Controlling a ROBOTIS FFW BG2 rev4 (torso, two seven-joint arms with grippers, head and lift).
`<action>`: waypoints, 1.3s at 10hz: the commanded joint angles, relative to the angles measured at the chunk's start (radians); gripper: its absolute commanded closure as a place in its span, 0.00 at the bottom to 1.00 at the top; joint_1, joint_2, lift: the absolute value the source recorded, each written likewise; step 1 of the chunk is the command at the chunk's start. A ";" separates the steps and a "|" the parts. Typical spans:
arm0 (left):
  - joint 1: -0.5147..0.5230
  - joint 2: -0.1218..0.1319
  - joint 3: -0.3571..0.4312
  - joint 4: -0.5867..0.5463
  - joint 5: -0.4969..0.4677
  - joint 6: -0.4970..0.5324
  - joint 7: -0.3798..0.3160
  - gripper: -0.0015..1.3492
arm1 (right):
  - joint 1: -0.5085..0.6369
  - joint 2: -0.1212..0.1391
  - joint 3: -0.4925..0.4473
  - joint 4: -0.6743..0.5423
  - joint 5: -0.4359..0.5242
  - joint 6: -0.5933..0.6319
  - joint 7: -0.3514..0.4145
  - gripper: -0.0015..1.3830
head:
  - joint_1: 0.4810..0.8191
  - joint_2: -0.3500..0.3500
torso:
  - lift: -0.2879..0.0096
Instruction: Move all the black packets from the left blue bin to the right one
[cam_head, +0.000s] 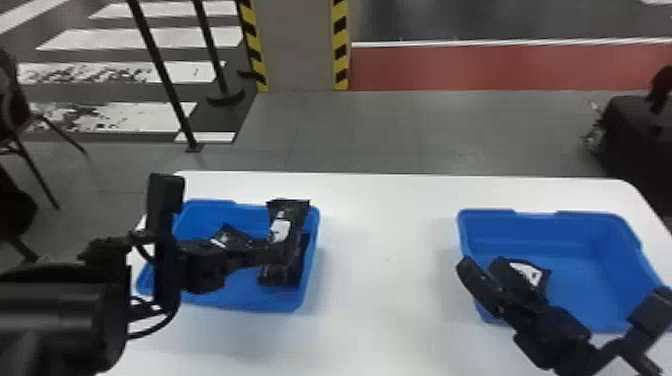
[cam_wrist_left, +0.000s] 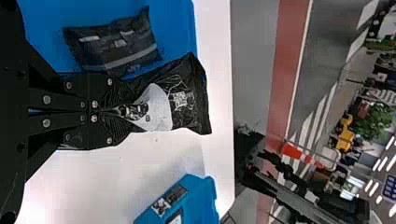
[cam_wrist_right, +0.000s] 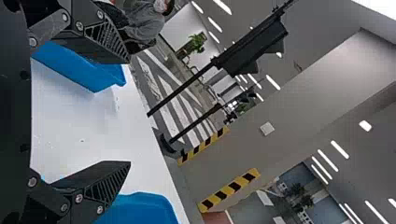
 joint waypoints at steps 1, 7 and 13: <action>-0.003 -0.012 -0.014 -0.004 0.000 -0.081 -0.023 0.89 | -0.016 0.001 0.022 -0.005 -0.003 0.001 0.005 0.20 | 0.63 0.63 | 0.60; -0.194 -0.020 -0.206 0.226 -0.052 -0.261 -0.157 0.89 | -0.156 0.001 0.094 -0.005 -0.010 0.001 0.031 0.19 | 0.63 0.57 | 0.60; -0.327 -0.063 -0.379 0.329 -0.007 -0.280 -0.178 0.89 | -0.362 0.001 0.134 0.186 0.023 -0.014 0.042 0.18 | 0.63 0.44 | 0.60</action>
